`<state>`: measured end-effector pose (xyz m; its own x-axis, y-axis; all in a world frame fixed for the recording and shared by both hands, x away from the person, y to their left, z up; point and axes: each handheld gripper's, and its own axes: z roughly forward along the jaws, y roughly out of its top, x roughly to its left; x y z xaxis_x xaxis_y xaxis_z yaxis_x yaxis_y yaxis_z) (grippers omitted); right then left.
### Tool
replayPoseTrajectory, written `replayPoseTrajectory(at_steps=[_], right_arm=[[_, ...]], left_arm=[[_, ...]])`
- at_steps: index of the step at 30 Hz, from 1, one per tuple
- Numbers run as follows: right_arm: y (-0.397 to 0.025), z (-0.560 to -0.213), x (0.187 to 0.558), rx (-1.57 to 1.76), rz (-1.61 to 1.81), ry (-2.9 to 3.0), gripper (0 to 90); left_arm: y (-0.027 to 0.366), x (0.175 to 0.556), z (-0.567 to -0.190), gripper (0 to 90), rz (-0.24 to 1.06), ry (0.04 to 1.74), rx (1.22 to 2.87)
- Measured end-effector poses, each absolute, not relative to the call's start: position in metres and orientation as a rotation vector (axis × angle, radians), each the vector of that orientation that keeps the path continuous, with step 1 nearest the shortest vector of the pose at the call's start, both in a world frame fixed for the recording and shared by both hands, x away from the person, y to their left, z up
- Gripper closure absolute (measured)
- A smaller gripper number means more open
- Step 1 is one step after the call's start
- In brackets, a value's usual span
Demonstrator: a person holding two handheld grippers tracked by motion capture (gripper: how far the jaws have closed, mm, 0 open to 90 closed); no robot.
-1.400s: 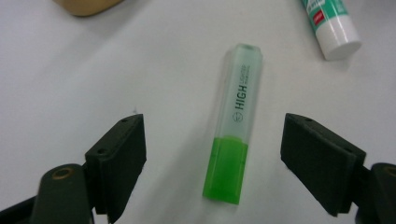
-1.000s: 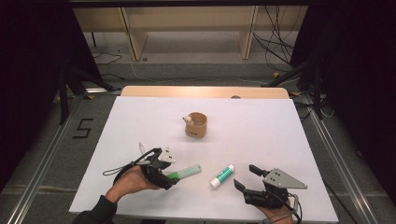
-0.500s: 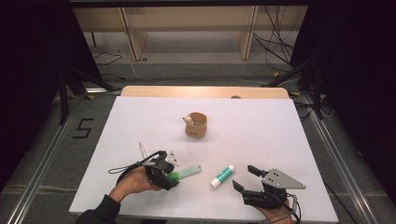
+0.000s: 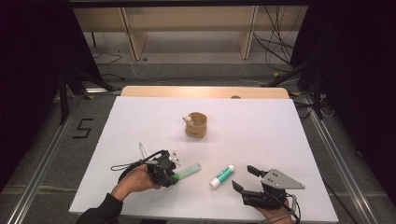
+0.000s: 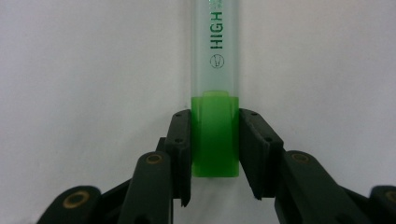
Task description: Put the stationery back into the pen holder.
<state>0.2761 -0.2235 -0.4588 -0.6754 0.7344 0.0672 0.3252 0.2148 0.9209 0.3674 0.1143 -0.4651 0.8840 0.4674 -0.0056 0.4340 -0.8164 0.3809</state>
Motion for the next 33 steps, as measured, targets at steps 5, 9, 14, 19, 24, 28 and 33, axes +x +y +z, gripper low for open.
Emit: replayPoseTrajectory(at_steps=[5, 9, 14, 19, 24, 28, 33], right_arm=[[-0.223, -0.459, 0.277, 0.985, 1.457, 2.115, 24.6], [-0.223, -0.459, 0.276, 0.986, 1.456, 2.11, 24.6], [-0.221, -0.456, 0.274, 0.962, 1.463, 2.084, 25.0], [-0.214, -0.454, 0.27, 0.909, 1.443, 2.089, 25.0], [-0.201, -0.451, 0.267, 0.865, 1.428, 2.119, 24.7], [-0.188, -0.445, 0.262, 0.743, 1.364, 2.138, 24.6], [-0.169, -0.442, 0.258, 0.632, 1.293, 2.169, 24.7]], left_arm=[[0.115, 0.368, -0.464, 66.7, 0.113, 0.673, 2.667], [0.119, 0.371, -0.458, 66.8, 0.081, 0.705, 2.64], [0.127, 0.37, -0.44, 66.7, 0.04, 0.731, 2.601], [0.13, 0.368, -0.432, 66.7, 0.016, 0.729, 2.576], [0.125, 0.364, -0.427, 66.7, -0.007, 0.699, 2.581], [0.122, 0.361, -0.422, 66.7, -0.015, 0.669, 2.591], [0.113, 0.355, -0.414, 66.7, -0.029, 0.637, 2.594]])
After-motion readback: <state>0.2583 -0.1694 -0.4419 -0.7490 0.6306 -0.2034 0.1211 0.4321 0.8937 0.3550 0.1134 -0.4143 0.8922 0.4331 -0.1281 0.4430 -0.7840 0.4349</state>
